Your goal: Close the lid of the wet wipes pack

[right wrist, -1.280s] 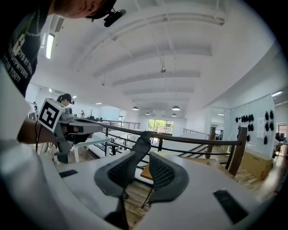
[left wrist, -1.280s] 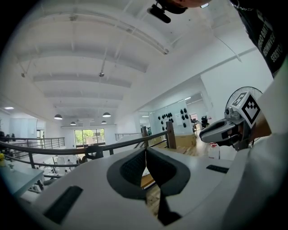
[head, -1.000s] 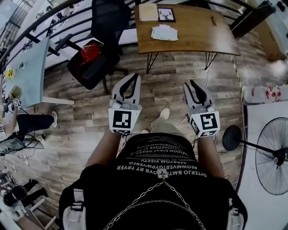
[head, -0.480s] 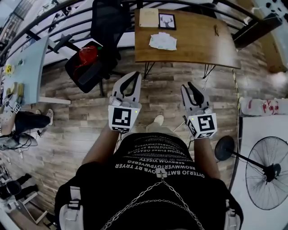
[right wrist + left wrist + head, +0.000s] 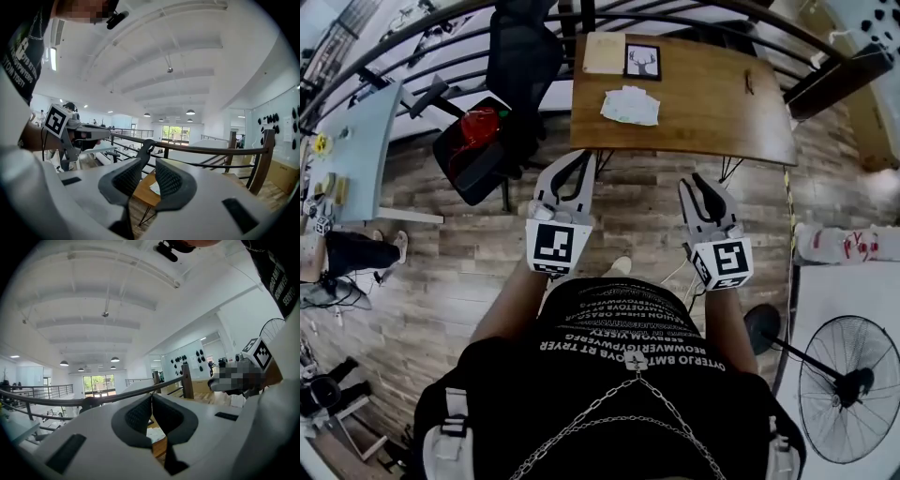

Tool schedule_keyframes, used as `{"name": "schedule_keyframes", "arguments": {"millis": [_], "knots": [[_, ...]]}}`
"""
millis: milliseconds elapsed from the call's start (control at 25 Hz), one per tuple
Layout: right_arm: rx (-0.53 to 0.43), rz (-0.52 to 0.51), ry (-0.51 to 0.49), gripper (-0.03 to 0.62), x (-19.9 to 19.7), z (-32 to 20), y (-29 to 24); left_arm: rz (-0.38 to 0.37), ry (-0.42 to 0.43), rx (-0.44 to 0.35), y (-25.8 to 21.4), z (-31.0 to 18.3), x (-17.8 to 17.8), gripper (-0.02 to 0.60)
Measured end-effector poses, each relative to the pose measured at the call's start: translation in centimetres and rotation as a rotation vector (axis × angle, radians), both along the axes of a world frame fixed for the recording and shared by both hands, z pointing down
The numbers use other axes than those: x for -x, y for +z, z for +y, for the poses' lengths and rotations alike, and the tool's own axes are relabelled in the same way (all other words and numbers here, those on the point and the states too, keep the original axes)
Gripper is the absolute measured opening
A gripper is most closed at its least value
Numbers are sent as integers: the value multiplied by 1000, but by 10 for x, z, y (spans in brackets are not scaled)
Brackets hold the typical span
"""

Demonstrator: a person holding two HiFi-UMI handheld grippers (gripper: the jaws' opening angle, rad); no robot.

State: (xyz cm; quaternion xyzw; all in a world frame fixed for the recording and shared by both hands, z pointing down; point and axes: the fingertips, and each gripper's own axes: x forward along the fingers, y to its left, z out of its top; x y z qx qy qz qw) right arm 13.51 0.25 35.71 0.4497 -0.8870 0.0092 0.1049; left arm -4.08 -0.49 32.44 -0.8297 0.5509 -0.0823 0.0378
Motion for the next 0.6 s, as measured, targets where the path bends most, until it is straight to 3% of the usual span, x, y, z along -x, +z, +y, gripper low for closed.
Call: {"name": "schedule_keyframes", "arguments": {"millis": [600], "knots": [[19, -21, -49, 100, -24, -10, 14, -2, -85, -12, 2, -5, -18, 28]]}}
